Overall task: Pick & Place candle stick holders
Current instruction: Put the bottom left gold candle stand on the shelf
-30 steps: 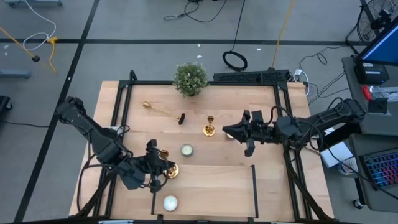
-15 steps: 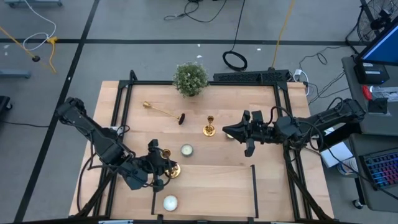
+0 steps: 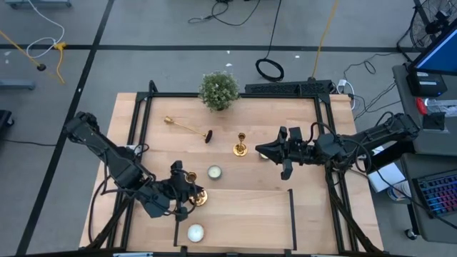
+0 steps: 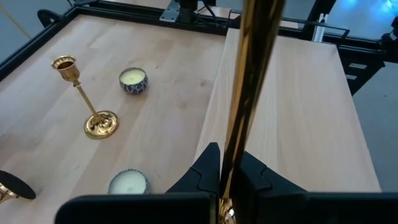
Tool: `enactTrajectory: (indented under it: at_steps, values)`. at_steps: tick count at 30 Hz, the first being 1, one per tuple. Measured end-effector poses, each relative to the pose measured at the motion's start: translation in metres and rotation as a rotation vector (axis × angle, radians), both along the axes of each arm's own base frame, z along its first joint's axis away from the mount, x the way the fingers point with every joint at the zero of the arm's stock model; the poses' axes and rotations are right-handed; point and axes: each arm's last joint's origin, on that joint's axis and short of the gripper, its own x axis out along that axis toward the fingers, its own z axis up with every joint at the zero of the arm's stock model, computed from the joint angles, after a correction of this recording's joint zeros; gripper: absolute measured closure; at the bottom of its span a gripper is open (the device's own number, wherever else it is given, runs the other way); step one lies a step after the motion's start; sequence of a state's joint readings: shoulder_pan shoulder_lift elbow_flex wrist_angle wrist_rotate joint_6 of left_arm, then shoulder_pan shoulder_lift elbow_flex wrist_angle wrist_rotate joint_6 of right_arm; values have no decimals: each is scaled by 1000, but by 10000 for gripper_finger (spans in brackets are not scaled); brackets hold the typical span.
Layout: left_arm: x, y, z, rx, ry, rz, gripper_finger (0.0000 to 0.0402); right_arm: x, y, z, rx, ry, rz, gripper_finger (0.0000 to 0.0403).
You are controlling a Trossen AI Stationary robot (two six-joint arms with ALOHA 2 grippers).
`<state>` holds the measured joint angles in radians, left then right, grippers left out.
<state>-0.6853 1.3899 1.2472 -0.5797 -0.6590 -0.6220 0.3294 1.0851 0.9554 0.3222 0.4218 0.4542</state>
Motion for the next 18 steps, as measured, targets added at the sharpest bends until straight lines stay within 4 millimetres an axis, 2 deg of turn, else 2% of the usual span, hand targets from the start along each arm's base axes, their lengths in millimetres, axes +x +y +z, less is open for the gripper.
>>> enactTrajectory:
  at_steps: [10,18]
  values:
    - [0,0,0,-20,9,-11,390,0,0,0,-6,0,-1,403]
    - [2,3,0,-21,2,12,347,0,0,0,-6,0,-1,403]
